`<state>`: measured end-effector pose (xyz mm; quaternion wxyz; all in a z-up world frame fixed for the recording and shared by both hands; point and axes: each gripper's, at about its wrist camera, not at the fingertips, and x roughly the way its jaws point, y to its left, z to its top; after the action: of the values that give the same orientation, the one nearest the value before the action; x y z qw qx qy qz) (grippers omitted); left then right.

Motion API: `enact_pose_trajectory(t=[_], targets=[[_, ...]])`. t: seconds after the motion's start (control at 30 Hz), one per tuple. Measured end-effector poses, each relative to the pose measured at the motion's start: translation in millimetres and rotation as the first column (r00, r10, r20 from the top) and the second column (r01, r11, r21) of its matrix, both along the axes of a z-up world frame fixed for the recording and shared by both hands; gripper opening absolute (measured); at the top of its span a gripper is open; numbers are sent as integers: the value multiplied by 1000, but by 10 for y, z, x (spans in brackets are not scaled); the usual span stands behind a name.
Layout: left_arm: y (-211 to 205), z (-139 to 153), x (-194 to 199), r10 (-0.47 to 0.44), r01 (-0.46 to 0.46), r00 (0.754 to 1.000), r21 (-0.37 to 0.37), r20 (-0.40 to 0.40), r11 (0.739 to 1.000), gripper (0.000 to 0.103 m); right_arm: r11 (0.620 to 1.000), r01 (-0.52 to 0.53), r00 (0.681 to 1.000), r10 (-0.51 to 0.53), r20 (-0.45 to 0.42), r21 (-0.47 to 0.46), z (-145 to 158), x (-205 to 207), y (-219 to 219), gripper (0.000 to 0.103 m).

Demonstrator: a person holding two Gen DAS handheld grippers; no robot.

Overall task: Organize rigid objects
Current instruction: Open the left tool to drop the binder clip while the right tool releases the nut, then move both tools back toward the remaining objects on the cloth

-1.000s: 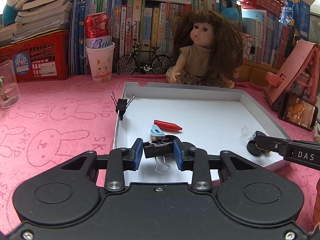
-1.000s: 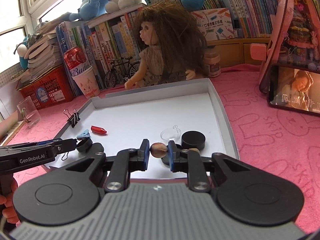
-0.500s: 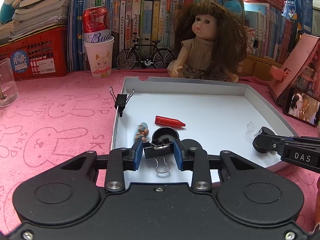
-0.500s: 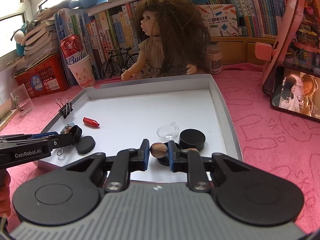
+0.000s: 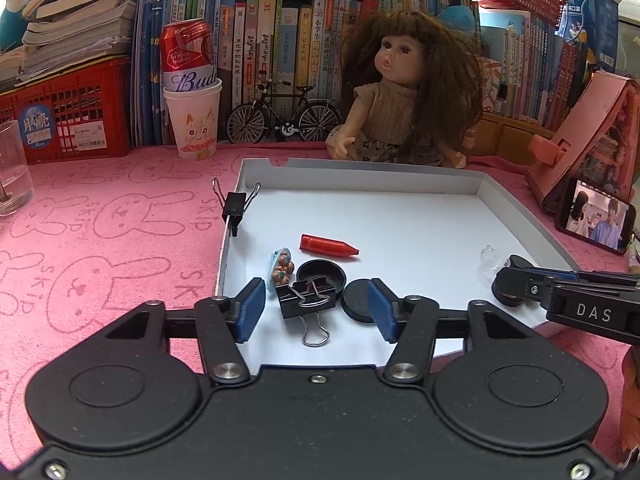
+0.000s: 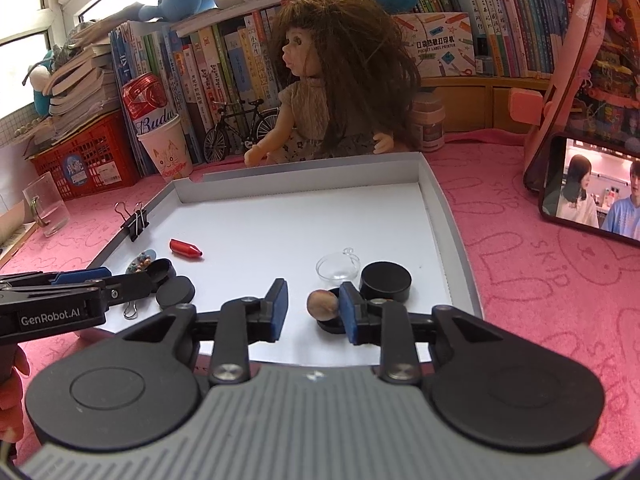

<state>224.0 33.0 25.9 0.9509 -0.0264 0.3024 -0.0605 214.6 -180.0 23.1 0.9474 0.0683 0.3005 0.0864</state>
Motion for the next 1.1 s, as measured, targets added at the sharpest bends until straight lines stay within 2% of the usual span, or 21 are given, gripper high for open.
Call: enact_pose_trajectory(t=[0.13,0.4,1.1], targets=[[-20,49,-75,-18,19,1000,-3,7,1000,66,1000,-6,1000,6,19,4,54,-63,-2,56],[-80,126,-260,-53,52,998,15,29,999,72,999,-26,998,27,48,-27,114,-215,53,63],[-112,162,-699,-100,101,995,-4,25,995,74,997,-31,997,36,62,-67,145,-518,1,73]])
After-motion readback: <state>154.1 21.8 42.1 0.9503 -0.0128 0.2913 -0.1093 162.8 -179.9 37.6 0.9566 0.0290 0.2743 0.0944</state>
